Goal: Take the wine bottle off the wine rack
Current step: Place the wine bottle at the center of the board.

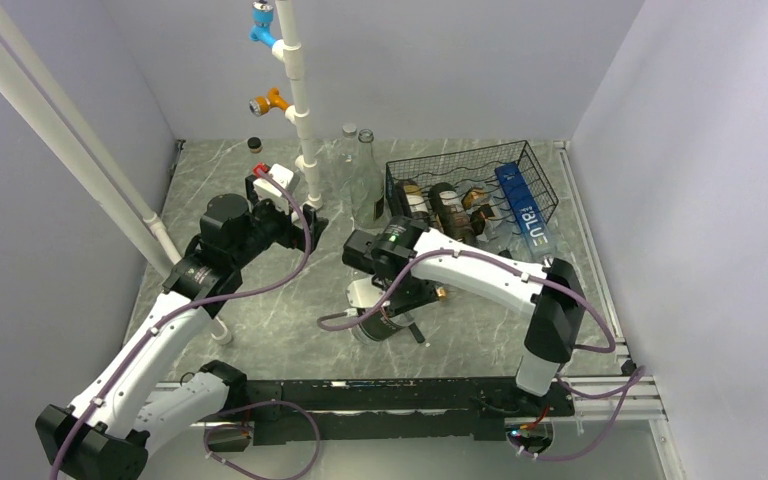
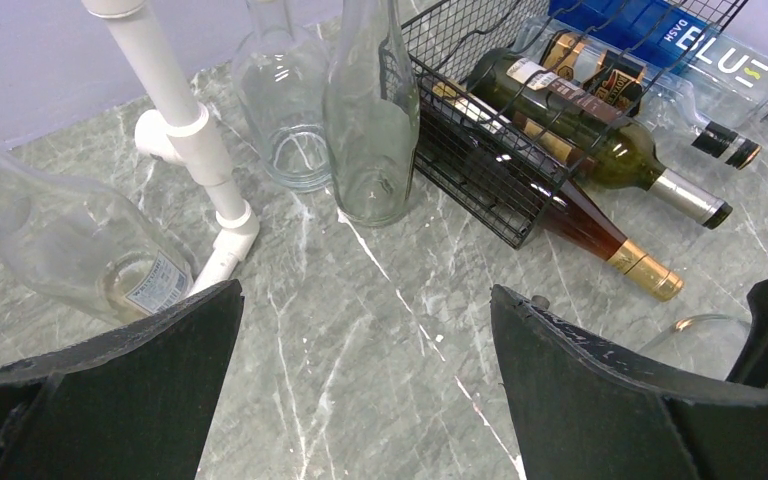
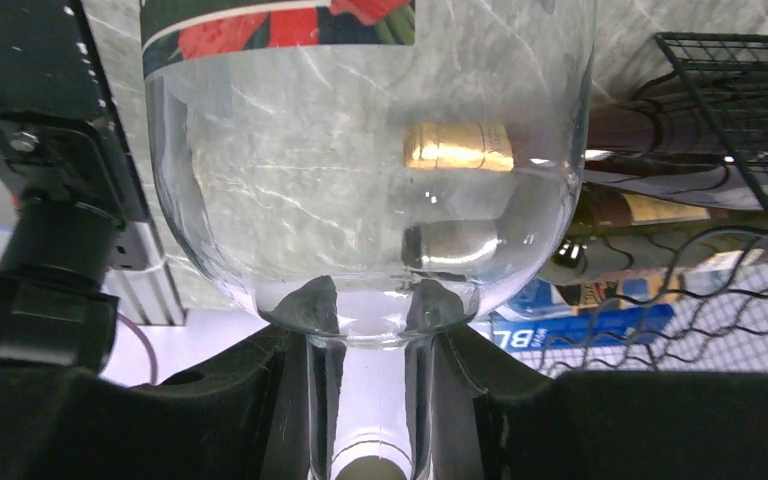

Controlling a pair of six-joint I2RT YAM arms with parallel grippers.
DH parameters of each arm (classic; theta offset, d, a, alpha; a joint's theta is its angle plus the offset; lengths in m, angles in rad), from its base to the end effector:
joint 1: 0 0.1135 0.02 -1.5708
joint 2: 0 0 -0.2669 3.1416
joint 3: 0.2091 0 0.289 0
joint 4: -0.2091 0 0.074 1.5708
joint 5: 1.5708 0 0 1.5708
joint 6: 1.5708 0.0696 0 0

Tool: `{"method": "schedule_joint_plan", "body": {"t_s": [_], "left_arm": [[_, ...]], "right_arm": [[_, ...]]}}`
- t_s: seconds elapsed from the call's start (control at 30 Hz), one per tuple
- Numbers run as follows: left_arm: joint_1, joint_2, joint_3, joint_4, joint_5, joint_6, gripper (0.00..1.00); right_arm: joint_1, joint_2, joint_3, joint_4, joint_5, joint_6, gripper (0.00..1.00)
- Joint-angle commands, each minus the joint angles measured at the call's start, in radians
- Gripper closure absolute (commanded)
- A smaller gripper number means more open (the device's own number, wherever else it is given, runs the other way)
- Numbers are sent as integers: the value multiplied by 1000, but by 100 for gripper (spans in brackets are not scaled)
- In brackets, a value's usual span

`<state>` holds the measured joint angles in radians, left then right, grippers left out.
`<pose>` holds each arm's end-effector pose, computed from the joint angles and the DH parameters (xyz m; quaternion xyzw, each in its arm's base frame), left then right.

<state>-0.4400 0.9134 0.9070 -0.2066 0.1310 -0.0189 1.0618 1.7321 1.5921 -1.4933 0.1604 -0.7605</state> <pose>0.2492 -0.1274 0.3527 0.2025 0.7509 -0.1921 0.5986 0.1765 0.2935 0.2545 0.7888 -0.6086 0.0838 0.0188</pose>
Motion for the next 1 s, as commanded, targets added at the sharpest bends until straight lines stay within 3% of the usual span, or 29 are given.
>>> {"method": "schedule_joint_plan", "body": {"t_s": [0.0, 0.43, 0.97], "left_arm": [[4, -5, -1, 30, -18, 7, 1], [4, -10, 0, 30, -16, 7, 1], [5, -11, 0, 32, -10, 7, 1]], "right_arm": [[42, -17, 31, -7, 158, -19, 100], [114, -3, -22, -10, 361, -40, 99], [159, 36, -24, -11, 438, -66, 90]]}}
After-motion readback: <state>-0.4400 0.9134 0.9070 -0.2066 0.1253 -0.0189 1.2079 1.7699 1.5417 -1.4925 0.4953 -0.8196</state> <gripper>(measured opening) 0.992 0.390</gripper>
